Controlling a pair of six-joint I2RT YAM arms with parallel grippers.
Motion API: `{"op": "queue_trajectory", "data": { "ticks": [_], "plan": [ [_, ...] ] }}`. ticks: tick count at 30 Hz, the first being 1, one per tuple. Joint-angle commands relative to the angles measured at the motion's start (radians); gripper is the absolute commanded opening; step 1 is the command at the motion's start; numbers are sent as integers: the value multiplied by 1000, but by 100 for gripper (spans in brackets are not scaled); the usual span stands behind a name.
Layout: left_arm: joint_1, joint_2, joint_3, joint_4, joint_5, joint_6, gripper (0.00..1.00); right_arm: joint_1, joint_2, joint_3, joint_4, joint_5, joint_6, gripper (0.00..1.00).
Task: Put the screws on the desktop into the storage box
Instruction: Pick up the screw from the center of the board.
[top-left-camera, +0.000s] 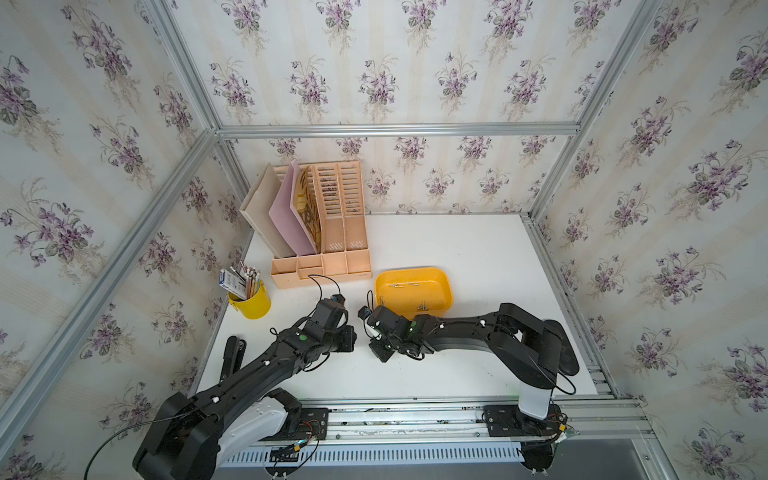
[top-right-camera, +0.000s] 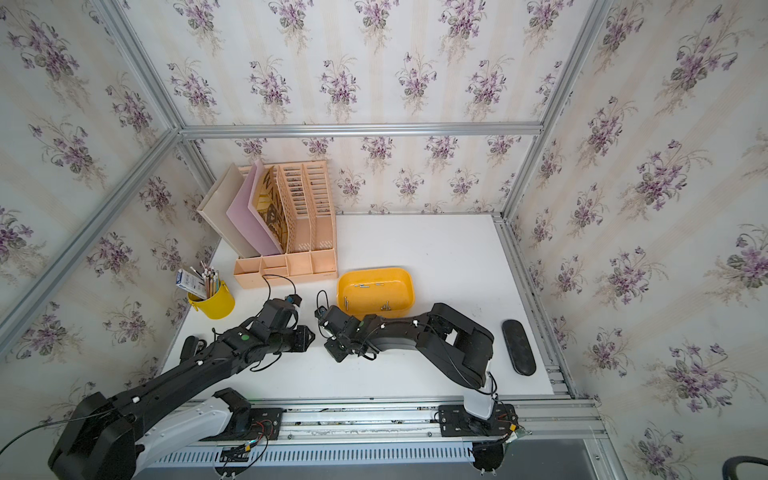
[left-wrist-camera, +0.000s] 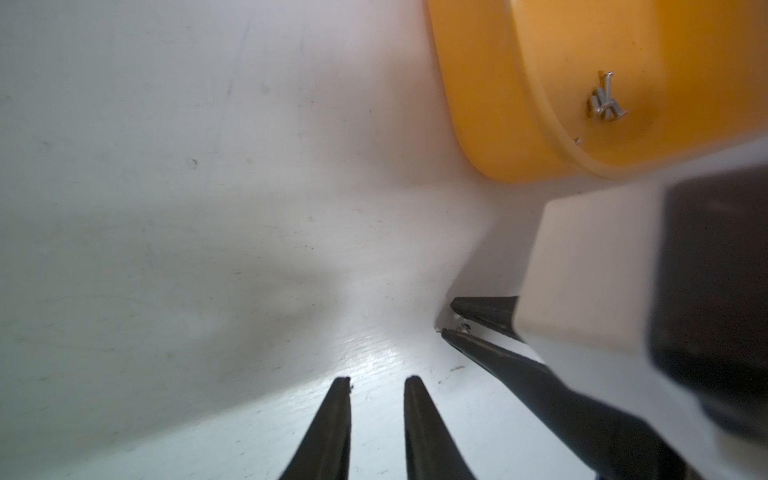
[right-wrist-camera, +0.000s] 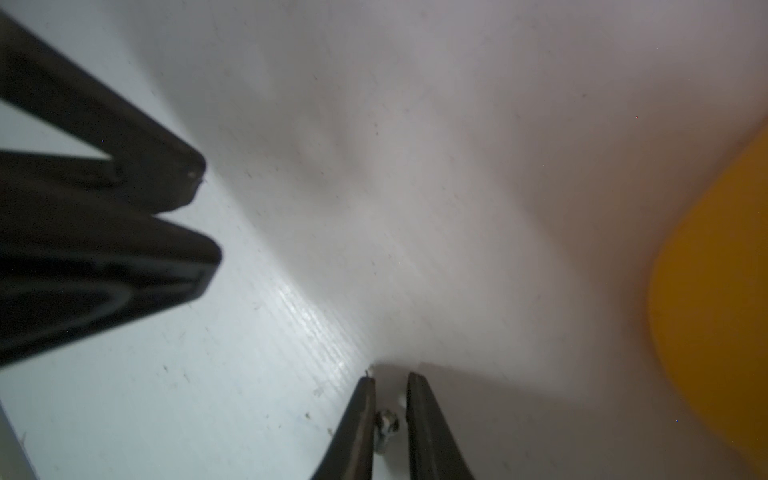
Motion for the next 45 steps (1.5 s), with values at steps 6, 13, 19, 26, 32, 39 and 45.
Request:
{"op": "queue_trajectory", "data": {
  "ticks": [6, 13, 19, 26, 32, 39, 45],
  "plan": [
    [2, 1, -1, 9, 4, 5, 27, 0, 32, -37, -285, 17, 10, 21],
    [1, 1, -6, 10, 8, 5, 28, -1, 26, -43, -292, 23, 14, 22],
    [2, 0, -6, 11, 10, 4, 28, 0, 20, -53, -293, 28, 17, 23],
    [1, 9, 0, 15, 15, 8, 28, 0, 24, -58, -302, 22, 17, 23],
    [0, 5, 2, 12, 11, 11, 28, 0, 15, -62, -313, 36, 19, 23],
    [1, -6, -1, 6, 8, 10, 28, 0, -1, -88, -323, 40, 22, 20],
    [2, 5, 3, 13, 13, 11, 28, 0, 4, -84, -309, 31, 20, 14]
  ]
}}
